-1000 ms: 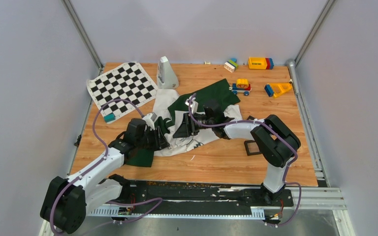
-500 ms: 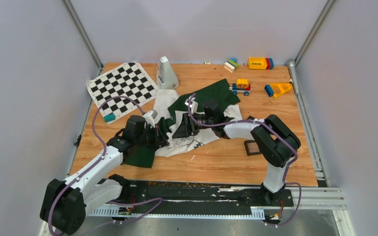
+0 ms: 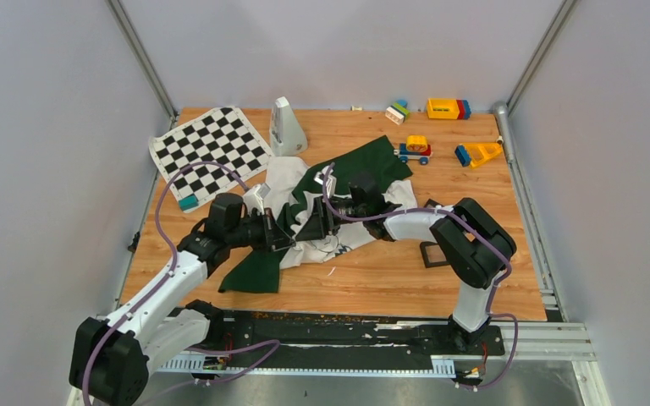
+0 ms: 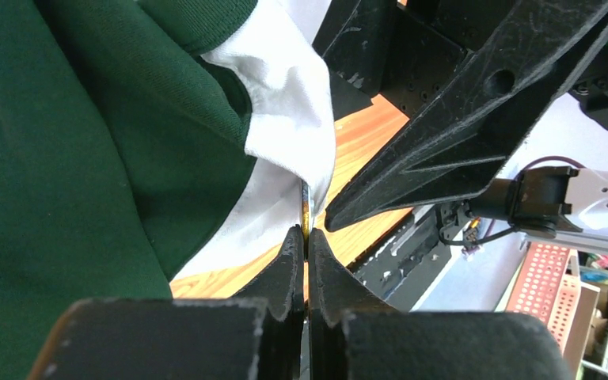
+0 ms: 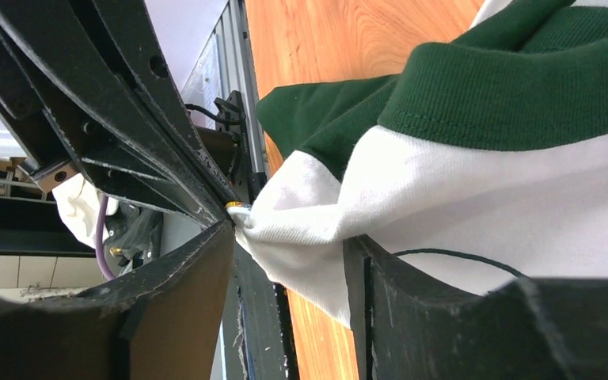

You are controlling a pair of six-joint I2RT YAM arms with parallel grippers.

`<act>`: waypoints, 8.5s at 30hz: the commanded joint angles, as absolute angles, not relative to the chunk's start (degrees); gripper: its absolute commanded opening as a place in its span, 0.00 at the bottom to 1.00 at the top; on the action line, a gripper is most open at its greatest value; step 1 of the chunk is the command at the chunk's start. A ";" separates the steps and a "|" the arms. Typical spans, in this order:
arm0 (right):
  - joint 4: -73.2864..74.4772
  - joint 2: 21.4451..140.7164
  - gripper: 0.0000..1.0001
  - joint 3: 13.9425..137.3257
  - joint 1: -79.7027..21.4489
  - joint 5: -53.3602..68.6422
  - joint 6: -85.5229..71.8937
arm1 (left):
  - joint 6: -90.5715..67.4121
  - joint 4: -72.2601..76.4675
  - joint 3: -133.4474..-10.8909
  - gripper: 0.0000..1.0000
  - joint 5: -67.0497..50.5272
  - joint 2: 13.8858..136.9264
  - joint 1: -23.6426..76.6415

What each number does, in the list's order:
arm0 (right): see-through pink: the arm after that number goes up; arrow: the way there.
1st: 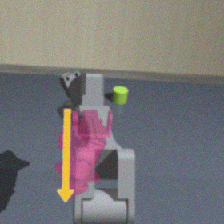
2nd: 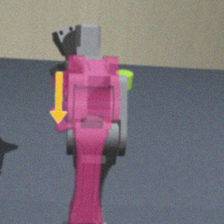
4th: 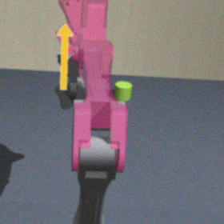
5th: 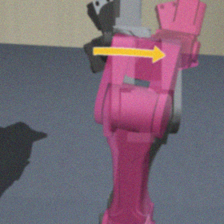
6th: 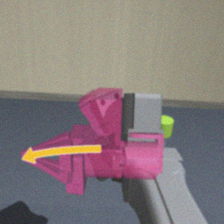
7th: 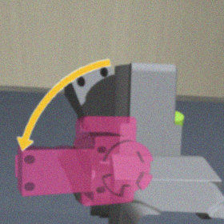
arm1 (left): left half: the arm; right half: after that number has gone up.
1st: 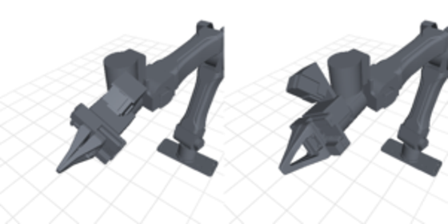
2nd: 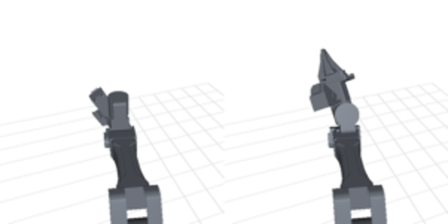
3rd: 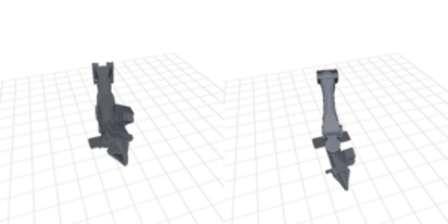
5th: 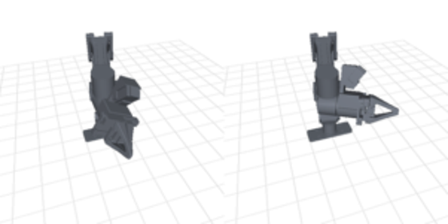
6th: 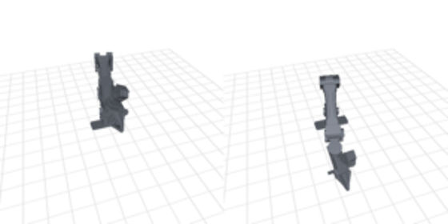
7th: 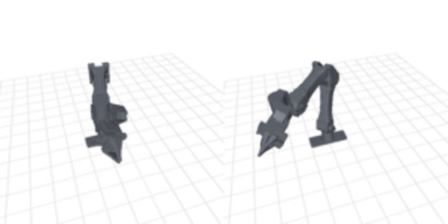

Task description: Remove the brooch from the garment

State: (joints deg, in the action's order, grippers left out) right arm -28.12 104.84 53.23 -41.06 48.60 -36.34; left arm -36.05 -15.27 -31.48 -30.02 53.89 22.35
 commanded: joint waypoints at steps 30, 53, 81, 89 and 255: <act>-39.17 102.37 0.58 49.94 -40.43 52.16 -39.23 | -37.98 -10.26 -31.70 0.00 -37.72 50.18 17.84; -39.84 100.88 0.70 48.19 -39.56 49.75 -39.15 | -38.07 -20.04 -33.92 0.00 -4.58 39.64 17.77; -50.02 94.04 0.41 43.07 -37.66 54.80 -43.68 | -42.63 8.76 -24.41 0.00 -48.19 39.78 17.84; -53.97 94.12 0.31 42.80 -37.62 58.39 -45.66 | -42.80 9.28 -24.54 0.00 -48.82 40.79 17.84; -66.40 101.75 0.00 44.38 -38.05 63.37 -57.30 | -45.17 22.30 -19.78 0.15 -41.73 48.17 23.47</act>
